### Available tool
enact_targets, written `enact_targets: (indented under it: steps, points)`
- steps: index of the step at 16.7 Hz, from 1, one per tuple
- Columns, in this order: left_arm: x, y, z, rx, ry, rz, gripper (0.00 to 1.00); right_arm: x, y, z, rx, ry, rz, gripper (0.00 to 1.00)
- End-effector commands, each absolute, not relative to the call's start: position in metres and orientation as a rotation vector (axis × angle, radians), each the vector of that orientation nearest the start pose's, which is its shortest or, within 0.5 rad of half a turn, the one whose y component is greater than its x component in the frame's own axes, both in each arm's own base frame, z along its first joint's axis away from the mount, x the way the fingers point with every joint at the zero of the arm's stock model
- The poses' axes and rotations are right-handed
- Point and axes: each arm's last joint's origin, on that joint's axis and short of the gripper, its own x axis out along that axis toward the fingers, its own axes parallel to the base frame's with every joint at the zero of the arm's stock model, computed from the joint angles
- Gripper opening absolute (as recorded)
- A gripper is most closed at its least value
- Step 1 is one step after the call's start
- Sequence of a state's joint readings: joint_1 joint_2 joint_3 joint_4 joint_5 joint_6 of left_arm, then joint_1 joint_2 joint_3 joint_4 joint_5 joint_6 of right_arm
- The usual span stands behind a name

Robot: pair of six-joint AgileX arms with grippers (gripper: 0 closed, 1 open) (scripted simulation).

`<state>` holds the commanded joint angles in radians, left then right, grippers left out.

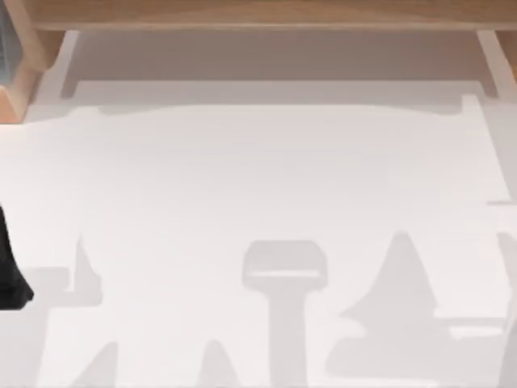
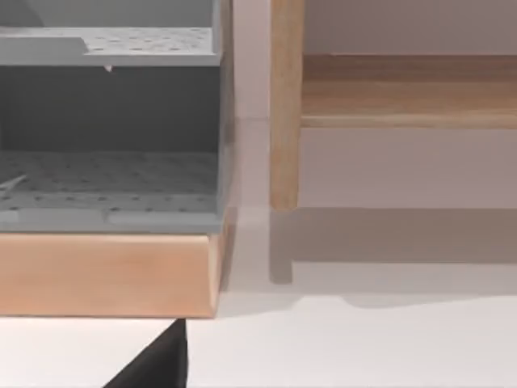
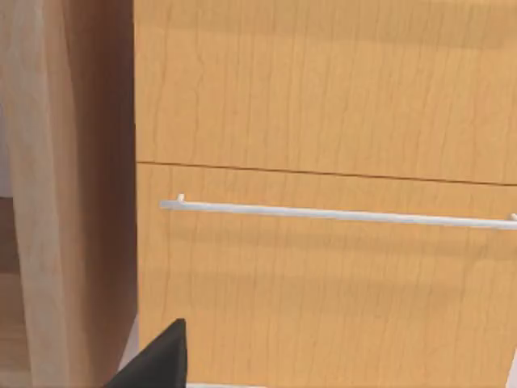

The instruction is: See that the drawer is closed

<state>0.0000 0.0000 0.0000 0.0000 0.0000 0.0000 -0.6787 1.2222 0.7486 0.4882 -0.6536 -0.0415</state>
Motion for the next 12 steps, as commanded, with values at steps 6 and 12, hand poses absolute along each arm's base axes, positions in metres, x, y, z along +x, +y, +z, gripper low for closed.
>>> enact_targets:
  steps: [6, 12]
  points:
    - [0.106, -0.001, 0.160, 0.000, 0.000, 0.000, 1.00, 0.229, -0.176, 0.241, -0.385, 0.017, -0.062, 1.00]
    - [0.106, -0.001, 0.160, 0.000, 0.000, 0.000, 1.00, 0.227, -0.189, 0.171, -0.836, 0.056, -0.068, 1.00]
